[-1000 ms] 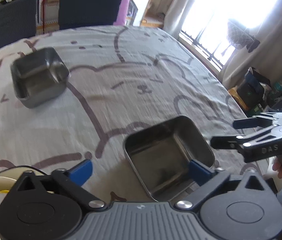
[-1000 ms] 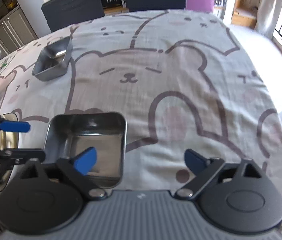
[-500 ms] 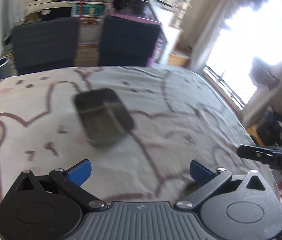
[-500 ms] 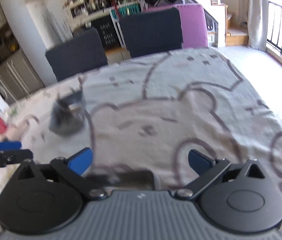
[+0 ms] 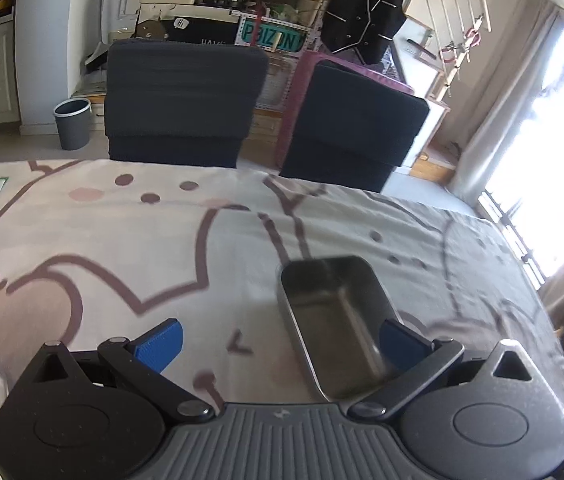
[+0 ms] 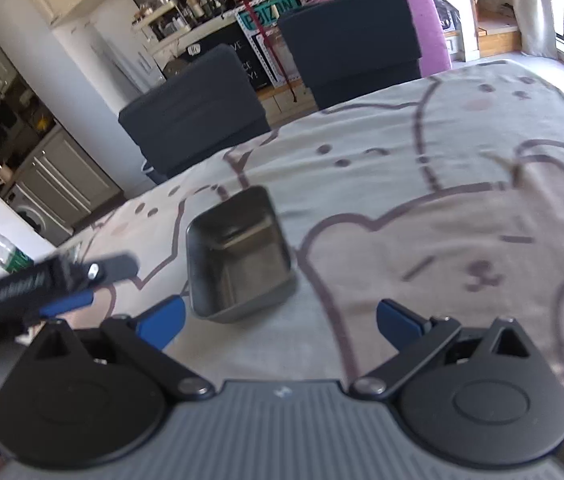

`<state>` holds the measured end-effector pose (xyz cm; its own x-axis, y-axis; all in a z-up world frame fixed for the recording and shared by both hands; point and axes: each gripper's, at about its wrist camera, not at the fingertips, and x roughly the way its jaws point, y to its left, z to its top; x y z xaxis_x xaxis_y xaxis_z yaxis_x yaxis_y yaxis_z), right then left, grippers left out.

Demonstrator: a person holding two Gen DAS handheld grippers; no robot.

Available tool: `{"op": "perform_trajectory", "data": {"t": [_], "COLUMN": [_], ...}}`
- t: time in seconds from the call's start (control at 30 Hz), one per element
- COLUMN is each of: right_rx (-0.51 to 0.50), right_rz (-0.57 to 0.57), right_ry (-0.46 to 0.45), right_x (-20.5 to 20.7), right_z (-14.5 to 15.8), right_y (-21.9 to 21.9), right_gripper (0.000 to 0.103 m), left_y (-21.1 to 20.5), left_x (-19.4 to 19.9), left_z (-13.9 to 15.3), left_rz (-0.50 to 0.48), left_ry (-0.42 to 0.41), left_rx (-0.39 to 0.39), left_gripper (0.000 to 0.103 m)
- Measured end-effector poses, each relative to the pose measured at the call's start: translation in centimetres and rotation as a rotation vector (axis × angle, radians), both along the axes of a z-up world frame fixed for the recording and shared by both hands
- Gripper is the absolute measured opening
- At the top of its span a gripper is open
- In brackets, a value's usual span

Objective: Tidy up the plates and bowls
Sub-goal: 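Move both grippers to the second steel square tray on the cloth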

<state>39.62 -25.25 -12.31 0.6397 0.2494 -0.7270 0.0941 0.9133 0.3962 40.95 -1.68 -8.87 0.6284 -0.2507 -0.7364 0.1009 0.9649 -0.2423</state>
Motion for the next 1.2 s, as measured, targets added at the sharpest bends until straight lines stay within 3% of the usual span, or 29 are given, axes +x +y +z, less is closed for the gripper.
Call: {"op": "perform_trajectory", "data": {"t": [0.17, 0.27, 0.47, 0.67, 0.9, 1.0, 1.1, 1.2], "right_rx": [0.058, 0.003, -0.029, -0.116, -0.242, -0.211, -0.104, -0.072], "right_rz": [-0.119, -0.140, -0.123, -0.045, 0.057, 0.048, -0.011, -0.077], "right_ry": [0.045, 0.066, 0.106, 0.149, 0.119, 0.119, 0.089, 0.100], "right_x": [2.3, 3.3, 4.3, 4.8, 4.3, 4.3, 4.5, 5.1], "right_z": [-1.6, -2.8, -4.2, -5.1, -4.4, -4.5, -4.4, -4.7], "right_y": [1.6, 2.4, 3.5, 5.7, 7.2, 6.9, 5.8, 5.2], "right_gripper": [0.103, 0.103, 0.103, 0.103, 0.103, 0.103, 0.103, 0.103], "left_y": [-0.5, -0.3, 0.4, 0.9, 1.1, 1.0, 0.7, 0.6], "left_x": [2.9, 4.1, 5.6, 6.0, 6.0, 6.0, 5.8, 5.8], "left_z": [-2.2, -3.6, -5.4, -6.0, -6.0, -5.8, -5.6, -5.7], "left_rz": [-0.027, -0.021, 0.002, 0.021, 0.024, 0.017, 0.011, 0.003], "left_ry": [-0.017, -0.010, -0.010, -0.003, -0.009, -0.016, -0.025, -0.023], "left_rx": [0.071, 0.058, -0.001, 0.000, 0.021, 0.014, 0.013, 0.015], "left_gripper": [0.103, 0.103, 0.103, 0.103, 0.103, 0.103, 0.103, 0.103]}}
